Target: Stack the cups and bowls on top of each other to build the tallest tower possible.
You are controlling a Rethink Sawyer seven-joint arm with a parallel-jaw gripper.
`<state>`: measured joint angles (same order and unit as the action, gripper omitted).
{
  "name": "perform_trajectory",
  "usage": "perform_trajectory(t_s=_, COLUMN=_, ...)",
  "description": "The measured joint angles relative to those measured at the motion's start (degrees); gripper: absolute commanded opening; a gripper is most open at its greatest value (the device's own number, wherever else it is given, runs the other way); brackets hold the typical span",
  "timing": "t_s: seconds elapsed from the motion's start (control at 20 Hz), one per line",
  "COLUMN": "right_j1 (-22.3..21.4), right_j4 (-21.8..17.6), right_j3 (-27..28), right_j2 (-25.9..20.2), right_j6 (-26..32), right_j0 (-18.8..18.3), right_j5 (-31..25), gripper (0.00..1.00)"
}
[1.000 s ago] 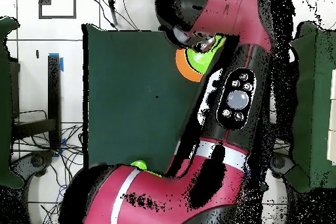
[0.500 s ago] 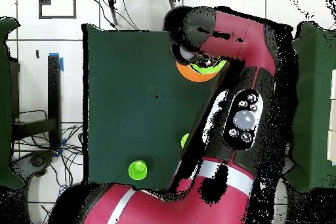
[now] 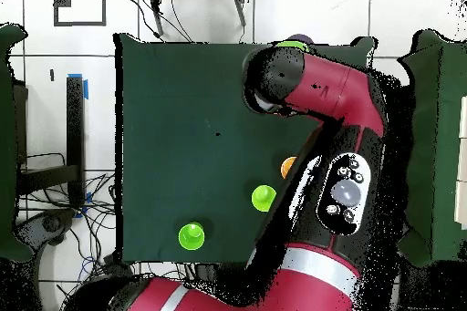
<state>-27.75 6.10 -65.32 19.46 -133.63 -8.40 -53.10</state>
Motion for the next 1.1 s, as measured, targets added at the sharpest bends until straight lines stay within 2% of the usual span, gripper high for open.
perform_trajectory(t_s=0.5, right_j1=-3.8, right_j4=-1.9, right_j3=-10.2, right_j2=-1.2, right_j6=0.0, right_j0=-2.4, right_j5=6.9, gripper=1.00)
perform_trajectory(t_s=1.1, right_j1=-4.9, right_j4=-3.4, right_j3=-19.1, right_j2=-4.0, right_j6=0.0, right_j0=-5.9, right_j5=14.9, gripper=1.00)
